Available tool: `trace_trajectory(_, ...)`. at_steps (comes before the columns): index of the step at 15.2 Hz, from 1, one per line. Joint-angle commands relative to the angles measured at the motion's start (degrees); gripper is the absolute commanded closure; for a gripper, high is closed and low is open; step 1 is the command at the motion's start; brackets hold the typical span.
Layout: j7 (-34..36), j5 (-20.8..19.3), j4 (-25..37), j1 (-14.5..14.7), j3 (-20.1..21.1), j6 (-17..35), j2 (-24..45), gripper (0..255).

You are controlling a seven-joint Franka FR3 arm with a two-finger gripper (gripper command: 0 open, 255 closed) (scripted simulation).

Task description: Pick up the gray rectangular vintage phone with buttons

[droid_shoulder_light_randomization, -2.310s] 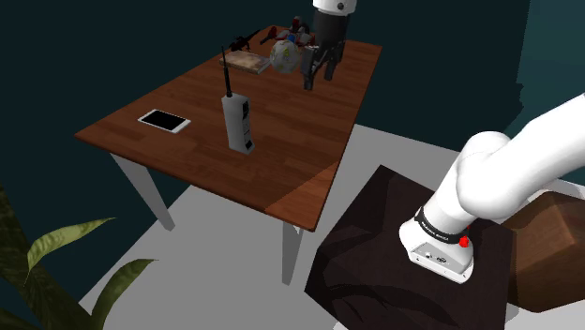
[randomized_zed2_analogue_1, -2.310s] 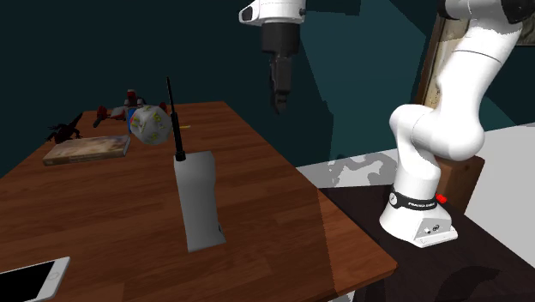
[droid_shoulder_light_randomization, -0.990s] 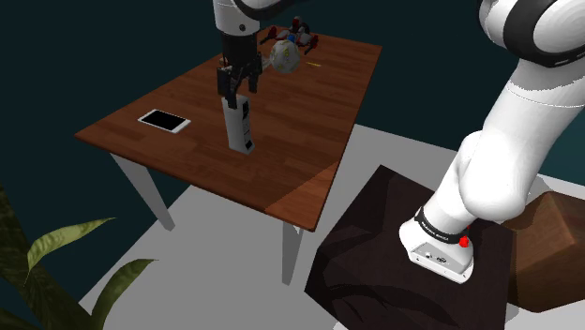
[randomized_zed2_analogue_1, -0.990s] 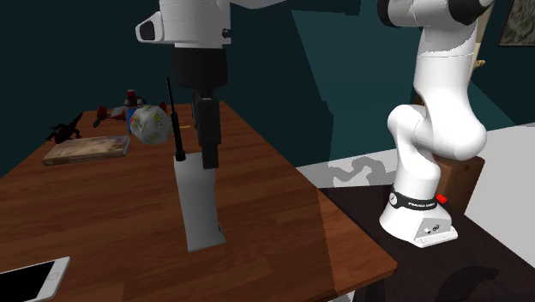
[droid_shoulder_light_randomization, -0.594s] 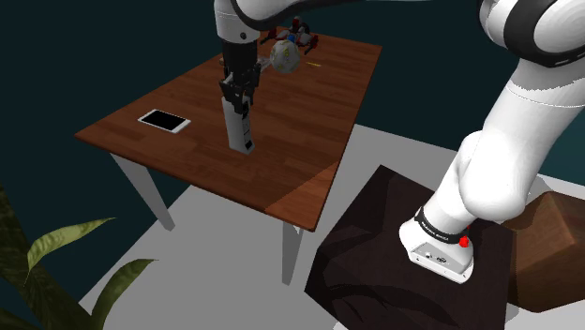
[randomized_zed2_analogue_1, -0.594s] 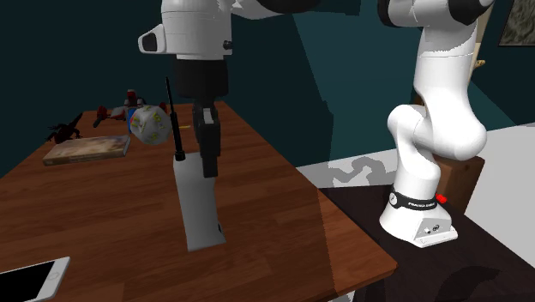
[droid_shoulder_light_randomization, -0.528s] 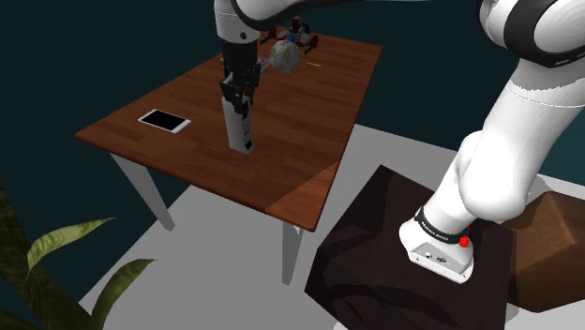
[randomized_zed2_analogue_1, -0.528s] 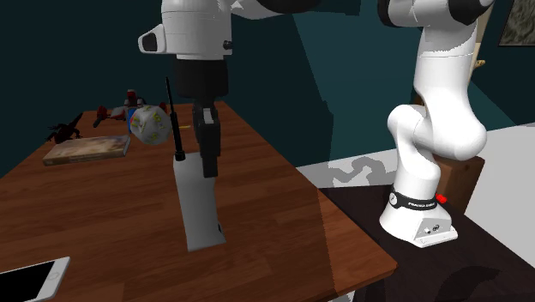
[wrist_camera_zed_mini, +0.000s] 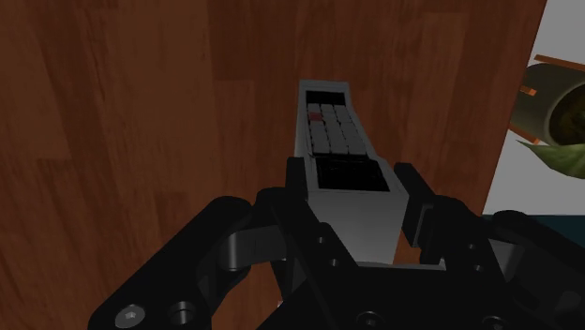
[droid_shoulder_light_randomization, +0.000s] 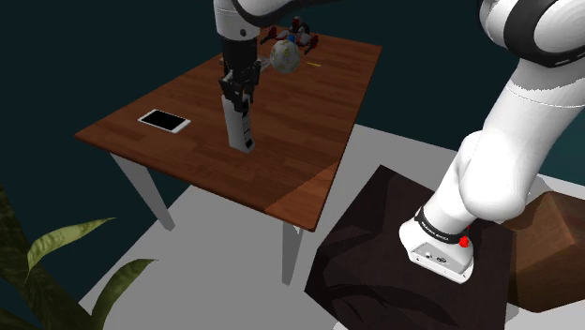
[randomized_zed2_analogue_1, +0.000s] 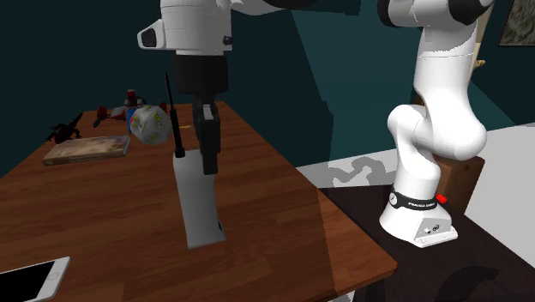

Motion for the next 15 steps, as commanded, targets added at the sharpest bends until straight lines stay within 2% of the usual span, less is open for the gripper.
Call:
trace_trajectory(1,-0.04,0.00,1.43,-0.01,-0.01,-1.38,0.04,255)
trace_trajectory(13,0.06,-0.22,12.37,0.22,0.10,-11.07,1.30,255)
trace_trajectory(15,0.06,-0.22,12.52,0.22,0.11,-11.20,1.33,255)
